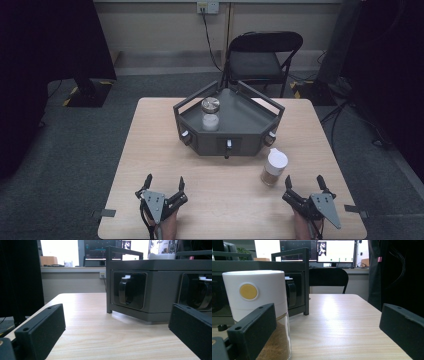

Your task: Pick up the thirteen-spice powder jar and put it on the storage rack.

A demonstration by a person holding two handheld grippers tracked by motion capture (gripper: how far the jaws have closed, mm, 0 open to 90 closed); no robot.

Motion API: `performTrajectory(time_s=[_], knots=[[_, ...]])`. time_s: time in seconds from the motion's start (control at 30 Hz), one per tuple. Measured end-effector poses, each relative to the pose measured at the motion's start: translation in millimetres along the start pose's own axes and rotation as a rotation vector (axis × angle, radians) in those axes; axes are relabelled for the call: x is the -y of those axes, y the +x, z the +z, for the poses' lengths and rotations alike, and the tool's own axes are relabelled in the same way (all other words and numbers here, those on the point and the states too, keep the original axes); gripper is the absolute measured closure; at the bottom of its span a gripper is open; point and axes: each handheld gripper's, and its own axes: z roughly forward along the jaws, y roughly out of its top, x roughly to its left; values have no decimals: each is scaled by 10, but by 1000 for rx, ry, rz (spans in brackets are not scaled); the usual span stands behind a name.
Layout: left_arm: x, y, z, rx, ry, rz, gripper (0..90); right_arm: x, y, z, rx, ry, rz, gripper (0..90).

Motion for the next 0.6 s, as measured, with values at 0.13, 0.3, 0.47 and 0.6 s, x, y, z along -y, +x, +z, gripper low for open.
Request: performTrajectory(time_s=[0.13, 0.3, 0.47, 0.6], knots=[[-3, -1, 2, 0, 2, 1, 2, -1, 0, 1, 1, 1, 1, 0], [-2, -1, 3, 0, 1, 1, 2, 7, -18, 3, -11, -5, 2, 0], [-6, -10, 5, -4, 3, 1, 2, 18, -55, 5, -21, -21, 23, 0], [-5, -10, 4, -4, 2, 1, 2, -85, -69, -2, -46, -69, 35, 0]])
